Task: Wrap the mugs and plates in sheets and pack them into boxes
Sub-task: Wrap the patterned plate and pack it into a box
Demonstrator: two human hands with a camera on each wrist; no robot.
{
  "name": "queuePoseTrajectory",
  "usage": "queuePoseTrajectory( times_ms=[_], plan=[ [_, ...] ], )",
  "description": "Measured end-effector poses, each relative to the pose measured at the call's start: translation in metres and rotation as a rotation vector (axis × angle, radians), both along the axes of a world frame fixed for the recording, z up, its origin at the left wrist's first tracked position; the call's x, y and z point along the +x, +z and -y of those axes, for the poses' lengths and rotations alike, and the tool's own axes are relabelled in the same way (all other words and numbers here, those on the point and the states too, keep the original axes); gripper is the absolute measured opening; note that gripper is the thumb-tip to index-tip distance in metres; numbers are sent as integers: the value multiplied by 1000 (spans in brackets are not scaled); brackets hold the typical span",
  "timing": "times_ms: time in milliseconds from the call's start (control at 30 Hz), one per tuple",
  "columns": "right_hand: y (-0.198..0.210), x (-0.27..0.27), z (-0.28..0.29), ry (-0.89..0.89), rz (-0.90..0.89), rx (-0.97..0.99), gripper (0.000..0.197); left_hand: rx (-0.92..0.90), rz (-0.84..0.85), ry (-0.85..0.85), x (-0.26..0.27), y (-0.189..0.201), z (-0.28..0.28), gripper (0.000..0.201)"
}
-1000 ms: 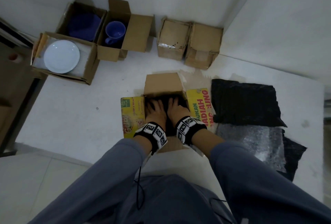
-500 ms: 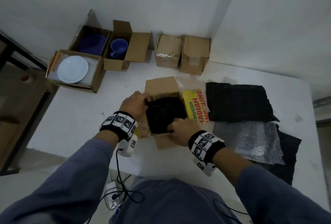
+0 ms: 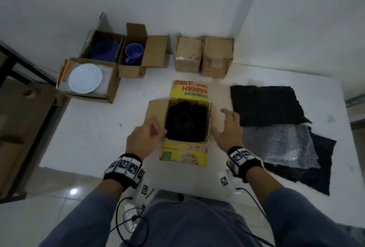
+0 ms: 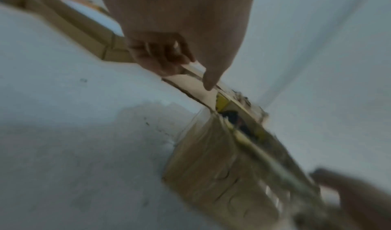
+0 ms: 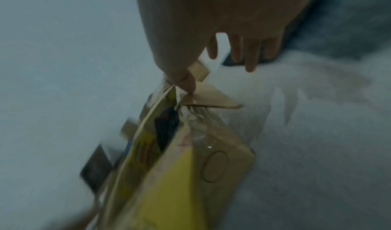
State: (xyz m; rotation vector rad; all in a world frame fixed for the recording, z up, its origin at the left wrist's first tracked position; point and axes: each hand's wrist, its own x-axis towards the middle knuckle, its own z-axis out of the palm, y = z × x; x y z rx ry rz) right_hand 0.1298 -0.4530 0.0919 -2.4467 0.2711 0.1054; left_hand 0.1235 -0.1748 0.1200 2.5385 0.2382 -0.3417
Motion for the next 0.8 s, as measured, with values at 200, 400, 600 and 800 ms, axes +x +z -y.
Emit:
queuePoseTrajectory(
  times_ms=[200,400,600,800],
  plan=[
    [-12,-15,-17,-618,-259,640,73,-560,-81,594,28,-24,-27,66],
    [12,-18,-34,-534,170,513,37,-678,243,227,20,-6,-11,31],
    [2,-37,-22,259,50,158,45,-261,258,-639,24,-24,-20,47],
    [-13,-44,3,589,127,-229,78,-49,412,-942,25,-37,-39,61]
  ],
)
